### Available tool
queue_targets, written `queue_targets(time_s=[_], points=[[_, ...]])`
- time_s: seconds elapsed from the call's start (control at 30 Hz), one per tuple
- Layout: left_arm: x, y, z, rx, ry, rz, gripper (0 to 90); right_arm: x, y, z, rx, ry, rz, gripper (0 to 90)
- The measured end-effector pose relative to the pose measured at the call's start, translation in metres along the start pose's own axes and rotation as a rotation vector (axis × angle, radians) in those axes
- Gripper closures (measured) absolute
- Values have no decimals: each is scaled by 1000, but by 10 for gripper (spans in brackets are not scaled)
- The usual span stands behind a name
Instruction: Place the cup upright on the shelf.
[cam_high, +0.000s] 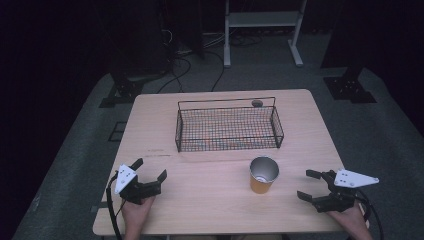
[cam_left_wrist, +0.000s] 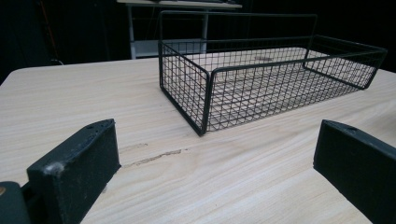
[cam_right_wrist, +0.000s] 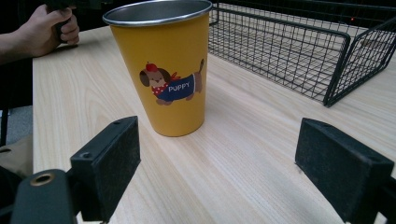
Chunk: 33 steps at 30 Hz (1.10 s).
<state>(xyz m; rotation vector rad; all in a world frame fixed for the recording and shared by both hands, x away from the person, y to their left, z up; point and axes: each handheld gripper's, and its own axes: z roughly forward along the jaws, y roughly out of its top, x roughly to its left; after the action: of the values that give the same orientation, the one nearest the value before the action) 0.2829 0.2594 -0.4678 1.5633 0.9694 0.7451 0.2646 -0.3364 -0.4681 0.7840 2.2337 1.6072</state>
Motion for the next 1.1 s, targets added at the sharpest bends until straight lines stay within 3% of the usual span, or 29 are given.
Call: queue_targets(time_s=[0.63, 0.97, 1.1], points=[[0, 0, -1, -7, -8, -1, 0, 13, 9, 19, 18, 42, -21, 119], [0, 0, -1, -6, -5, 0, 0, 17, 12, 27, 30, 46, -25, 73], [0, 0, -1, -5, -4, 1, 0, 18, 15, 31, 34, 48, -18, 16]])
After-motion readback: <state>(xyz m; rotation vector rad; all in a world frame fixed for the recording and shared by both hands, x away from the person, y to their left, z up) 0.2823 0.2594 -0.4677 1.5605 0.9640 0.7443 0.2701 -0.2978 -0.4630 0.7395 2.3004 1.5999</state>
